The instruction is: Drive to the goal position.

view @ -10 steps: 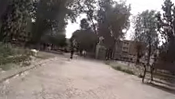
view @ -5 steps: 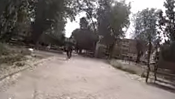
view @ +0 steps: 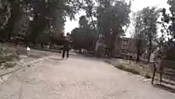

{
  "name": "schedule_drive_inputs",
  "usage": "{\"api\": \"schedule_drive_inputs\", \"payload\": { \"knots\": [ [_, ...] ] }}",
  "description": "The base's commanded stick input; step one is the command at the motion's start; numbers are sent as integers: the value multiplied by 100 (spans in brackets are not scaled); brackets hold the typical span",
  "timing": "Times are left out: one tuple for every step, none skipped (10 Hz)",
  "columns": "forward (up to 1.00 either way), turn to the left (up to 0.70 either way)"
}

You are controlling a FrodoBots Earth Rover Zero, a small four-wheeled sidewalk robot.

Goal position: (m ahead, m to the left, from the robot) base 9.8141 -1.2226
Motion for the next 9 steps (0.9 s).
{"api": "schedule_drive_inputs", "payload": {
  "knots": [
    [85, 0],
    [85, 0],
    [85, 0],
    [85, 0],
    [85, 0],
    [85, 0],
    [85, 0],
    [85, 0],
    [85, 0]
  ]
}}
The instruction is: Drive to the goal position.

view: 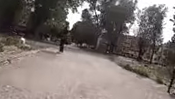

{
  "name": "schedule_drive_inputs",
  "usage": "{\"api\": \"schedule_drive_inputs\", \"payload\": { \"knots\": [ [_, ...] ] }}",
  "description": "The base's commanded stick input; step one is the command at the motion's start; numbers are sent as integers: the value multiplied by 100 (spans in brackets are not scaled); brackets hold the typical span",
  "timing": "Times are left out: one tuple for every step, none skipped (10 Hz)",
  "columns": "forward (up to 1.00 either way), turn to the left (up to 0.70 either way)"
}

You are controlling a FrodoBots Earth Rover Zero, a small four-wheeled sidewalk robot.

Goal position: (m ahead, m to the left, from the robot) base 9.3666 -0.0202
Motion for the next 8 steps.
{"api": "schedule_drive_inputs", "payload": {
  "knots": [
    [85, 0],
    [85, 0],
    [85, 0],
    [85, 0],
    [85, 0],
    [85, 0],
    [85, 0],
    [85, 0]
  ]
}}
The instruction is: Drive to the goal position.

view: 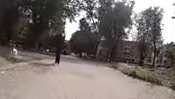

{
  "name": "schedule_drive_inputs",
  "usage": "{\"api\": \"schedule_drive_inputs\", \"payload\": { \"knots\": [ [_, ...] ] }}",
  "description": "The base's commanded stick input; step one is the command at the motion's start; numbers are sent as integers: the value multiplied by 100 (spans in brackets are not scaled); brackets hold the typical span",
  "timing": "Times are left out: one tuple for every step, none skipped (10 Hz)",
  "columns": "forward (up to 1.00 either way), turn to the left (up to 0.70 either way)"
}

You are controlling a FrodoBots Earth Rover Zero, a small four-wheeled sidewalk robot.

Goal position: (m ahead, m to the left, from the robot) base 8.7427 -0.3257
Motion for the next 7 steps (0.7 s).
{"api": "schedule_drive_inputs", "payload": {
  "knots": [
    [85, 0],
    [85, 0],
    [85, 0],
    [85, 0],
    [85, 0],
    [85, 0],
    [85, 0]
  ]
}}
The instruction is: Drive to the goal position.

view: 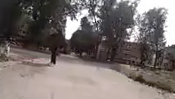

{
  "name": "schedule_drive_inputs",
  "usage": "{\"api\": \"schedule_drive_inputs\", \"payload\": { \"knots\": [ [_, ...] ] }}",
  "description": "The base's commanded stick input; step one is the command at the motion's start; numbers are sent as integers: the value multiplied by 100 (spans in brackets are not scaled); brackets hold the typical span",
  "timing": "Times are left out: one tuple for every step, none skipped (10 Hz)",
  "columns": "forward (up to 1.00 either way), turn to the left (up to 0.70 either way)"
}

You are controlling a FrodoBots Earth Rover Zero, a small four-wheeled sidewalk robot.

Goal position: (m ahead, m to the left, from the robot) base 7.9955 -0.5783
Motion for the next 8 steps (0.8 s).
{"api": "schedule_drive_inputs", "payload": {
  "knots": [
    [85, 0],
    [85, 0],
    [85, 0],
    [85, 0],
    [85, 0],
    [85, 14],
    [85, 33],
    [85, 34]
  ]
}}
